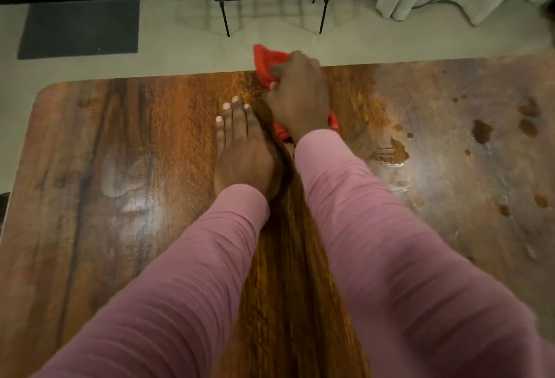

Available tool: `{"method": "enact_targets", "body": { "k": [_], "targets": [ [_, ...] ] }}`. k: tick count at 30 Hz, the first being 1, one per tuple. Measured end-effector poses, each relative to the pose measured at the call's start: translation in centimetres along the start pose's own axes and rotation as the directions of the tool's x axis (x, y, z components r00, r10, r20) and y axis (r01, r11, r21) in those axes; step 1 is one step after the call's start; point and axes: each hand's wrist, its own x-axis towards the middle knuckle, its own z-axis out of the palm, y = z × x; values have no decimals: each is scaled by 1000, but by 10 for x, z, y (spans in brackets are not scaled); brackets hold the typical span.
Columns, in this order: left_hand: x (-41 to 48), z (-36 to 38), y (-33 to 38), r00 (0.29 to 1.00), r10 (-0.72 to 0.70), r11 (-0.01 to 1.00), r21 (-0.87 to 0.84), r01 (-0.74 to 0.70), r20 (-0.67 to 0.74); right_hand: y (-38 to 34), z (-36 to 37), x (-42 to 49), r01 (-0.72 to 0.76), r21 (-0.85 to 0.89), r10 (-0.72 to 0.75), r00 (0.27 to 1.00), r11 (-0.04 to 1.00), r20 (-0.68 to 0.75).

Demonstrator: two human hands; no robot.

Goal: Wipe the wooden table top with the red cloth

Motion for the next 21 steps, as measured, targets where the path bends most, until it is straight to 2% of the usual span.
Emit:
{"method": "enact_targets", "body": {
  "k": [4, 6, 8, 10, 12, 14, 16, 18, 20, 21],
  "targets": [
    [-1, 4, -1, 999, 43, 999, -11, -43, -15, 11, 12, -2, 155, 57, -160, 982, 986, 100],
    [-2, 6, -1, 997, 56, 998, -23, -57, -60, 30, -1, 2, 46, 19, -46, 999, 999, 2],
    [-3, 6, -2, 997, 60, 996, -60, -63, -57, 54, -20, 5, -190, 33, 193, 973, 981, -125],
    [-4, 6, -2, 996, 77, 996, -47, -79, -50, 71, -38, 5, -350, 74, 356, 927, 934, -119],
    [-2, 6, -1, 995, 95, 995, -34, -96, -40, 69, -46, 5, -398, 75, 405, 908, 914, -111],
    [-2, 7, 1, 994, 102, 994, -46, -104, -46, 59, -31, 2, -314, 27, 315, 939, 949, -142],
    [-2, 8, 2, 992, 115, 992, -45, -117, -45, 49, -11, -6, -100, 28, 101, 993, 995, -67],
    [-4, 8, 2, 990, 127, 992, -20, -128, -66, 52, -3, -11, 66, 46, -66, 998, 997, 9],
    [-6, 7, 10, 984, 147, 989, -9, -149, -100, 65, -7, -7, 117, 39, -118, 992, 992, 31],
    [-6, 7, 18, 979, 165, 985, -25, -169, -120, 76, -10, -4, 99, 19, -100, 995, 995, 11]
  ]
}}
